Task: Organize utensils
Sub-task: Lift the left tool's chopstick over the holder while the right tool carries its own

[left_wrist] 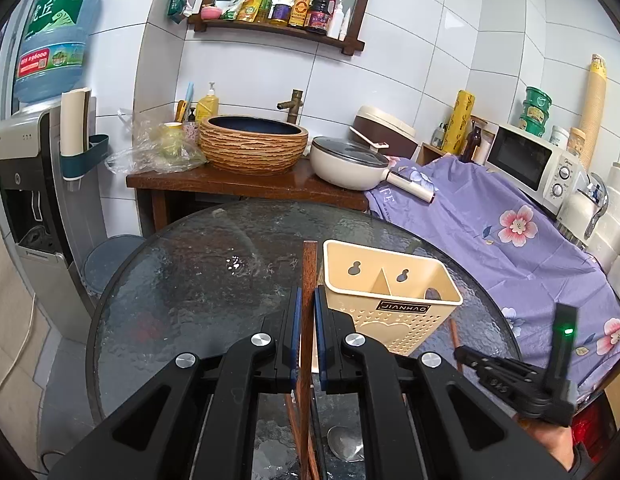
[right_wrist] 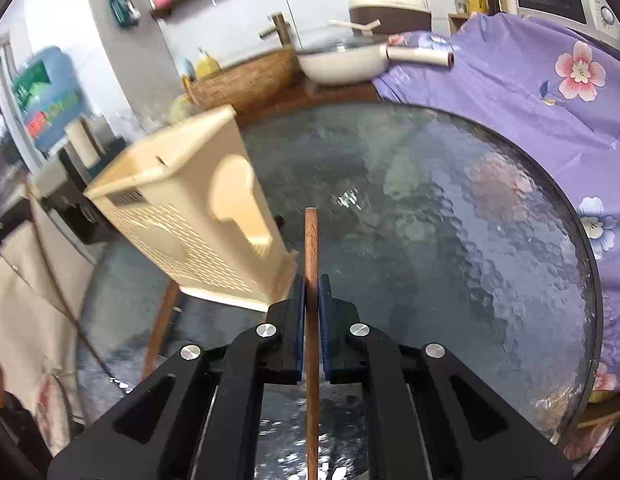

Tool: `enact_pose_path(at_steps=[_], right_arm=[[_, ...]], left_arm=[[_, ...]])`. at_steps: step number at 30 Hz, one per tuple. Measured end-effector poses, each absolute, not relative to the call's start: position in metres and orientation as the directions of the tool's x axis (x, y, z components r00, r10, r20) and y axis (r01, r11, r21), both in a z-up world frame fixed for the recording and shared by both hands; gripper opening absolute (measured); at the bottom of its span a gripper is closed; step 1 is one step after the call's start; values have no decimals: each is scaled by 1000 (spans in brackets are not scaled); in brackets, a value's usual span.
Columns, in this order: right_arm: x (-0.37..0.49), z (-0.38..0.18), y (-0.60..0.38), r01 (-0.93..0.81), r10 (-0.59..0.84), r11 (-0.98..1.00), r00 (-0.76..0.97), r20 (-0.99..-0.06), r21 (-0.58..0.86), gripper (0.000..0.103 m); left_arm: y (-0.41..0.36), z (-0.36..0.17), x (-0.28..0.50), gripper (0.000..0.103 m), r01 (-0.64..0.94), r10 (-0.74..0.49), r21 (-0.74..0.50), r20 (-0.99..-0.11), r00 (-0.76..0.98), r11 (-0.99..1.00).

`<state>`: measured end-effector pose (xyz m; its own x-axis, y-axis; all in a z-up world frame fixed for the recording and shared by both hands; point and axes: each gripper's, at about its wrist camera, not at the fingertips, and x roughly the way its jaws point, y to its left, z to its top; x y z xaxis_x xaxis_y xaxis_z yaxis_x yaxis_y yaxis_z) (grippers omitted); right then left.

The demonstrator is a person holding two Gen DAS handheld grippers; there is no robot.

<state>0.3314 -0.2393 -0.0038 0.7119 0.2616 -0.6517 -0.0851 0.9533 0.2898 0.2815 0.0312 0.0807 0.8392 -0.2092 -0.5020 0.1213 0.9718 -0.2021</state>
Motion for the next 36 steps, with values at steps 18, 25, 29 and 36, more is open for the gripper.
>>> enact_pose_path(at_steps=[18,25,29,36], right_arm=[[268,79,-226,-276,388,915,801,-456,294,7],[261,99,-219,-308,413,905,805,-426,294,7],[261,109,-216,-315,415,904,811,-413,289,7],[262,127,-206,-335,426,900,816,-392,279,7]], left_arm=[[32,91,271,6,139,-225,-208,-480,848,968],[34,102,262,6,151,-230,-204,-453,861,967],[33,109,259,6,158,-233,-200,-438,868,967],[32,120,259,6,170,-239,-196,-421,875,966]])
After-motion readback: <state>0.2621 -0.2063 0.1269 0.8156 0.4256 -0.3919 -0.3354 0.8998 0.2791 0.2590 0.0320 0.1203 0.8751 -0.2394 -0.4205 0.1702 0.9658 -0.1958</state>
